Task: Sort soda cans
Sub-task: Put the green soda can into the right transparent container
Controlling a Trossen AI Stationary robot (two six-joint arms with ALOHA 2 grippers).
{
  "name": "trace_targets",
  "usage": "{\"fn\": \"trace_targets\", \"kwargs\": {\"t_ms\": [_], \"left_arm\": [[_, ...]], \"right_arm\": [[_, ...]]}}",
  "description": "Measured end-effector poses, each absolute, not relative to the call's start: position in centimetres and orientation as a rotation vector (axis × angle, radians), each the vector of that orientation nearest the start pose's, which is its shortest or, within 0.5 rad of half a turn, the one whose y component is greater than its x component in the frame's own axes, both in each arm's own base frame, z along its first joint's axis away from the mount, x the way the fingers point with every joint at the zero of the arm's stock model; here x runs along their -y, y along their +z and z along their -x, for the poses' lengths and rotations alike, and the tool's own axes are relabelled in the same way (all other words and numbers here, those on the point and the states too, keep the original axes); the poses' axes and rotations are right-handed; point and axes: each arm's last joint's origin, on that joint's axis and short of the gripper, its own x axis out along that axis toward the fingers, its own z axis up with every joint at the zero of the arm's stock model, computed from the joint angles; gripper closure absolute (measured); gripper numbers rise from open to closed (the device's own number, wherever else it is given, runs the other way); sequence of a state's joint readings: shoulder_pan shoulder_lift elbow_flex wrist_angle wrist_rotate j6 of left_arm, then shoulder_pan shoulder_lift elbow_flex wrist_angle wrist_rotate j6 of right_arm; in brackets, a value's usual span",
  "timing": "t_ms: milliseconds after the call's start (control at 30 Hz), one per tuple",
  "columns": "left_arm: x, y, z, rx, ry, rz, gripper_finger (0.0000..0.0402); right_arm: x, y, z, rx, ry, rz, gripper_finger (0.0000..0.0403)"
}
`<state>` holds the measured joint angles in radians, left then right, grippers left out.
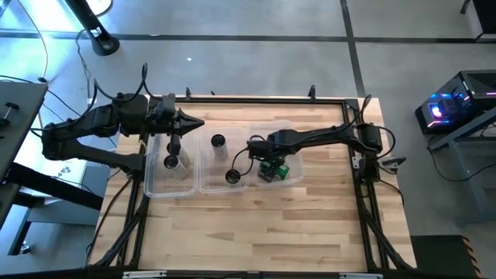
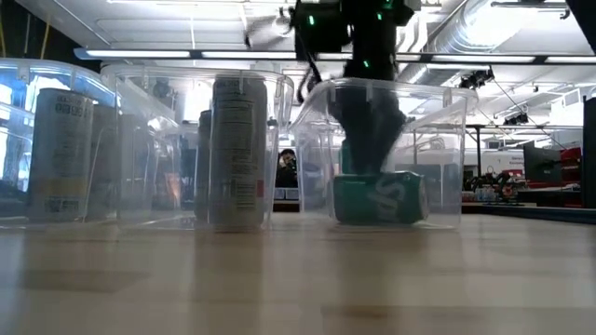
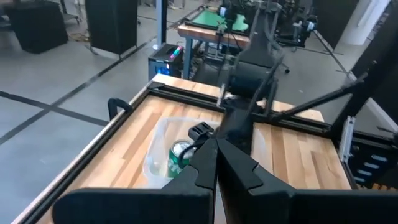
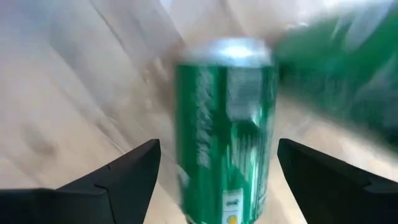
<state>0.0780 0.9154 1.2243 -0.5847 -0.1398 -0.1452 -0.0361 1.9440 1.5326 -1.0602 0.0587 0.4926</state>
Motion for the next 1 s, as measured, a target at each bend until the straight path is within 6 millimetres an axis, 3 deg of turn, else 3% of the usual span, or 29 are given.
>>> {"fn": "trace_targets", "kwargs": {"t_ms": [133, 567, 1000], "left_arm": [[-1.7, 41.9, -16.6, -0.246, 0.248, 0.148, 0.0401], [-1.8, 41.9, -16.6, -0.239, 0.274, 0.194, 0.0401], [-1.8, 41.9, -16.6, -0.240, 0.274, 0.193, 0.0401]], "right_arm": [[1.5, 21.8, -37.7, -1.394, -0.425, -0.388, 0.0084], [1.5, 18.2, -37.8, -1.614, -0.352, -0.216, 0.0084], [1.8, 17.8, -38.2, -1.605, -0.180, -0.191, 0.0084]]}}
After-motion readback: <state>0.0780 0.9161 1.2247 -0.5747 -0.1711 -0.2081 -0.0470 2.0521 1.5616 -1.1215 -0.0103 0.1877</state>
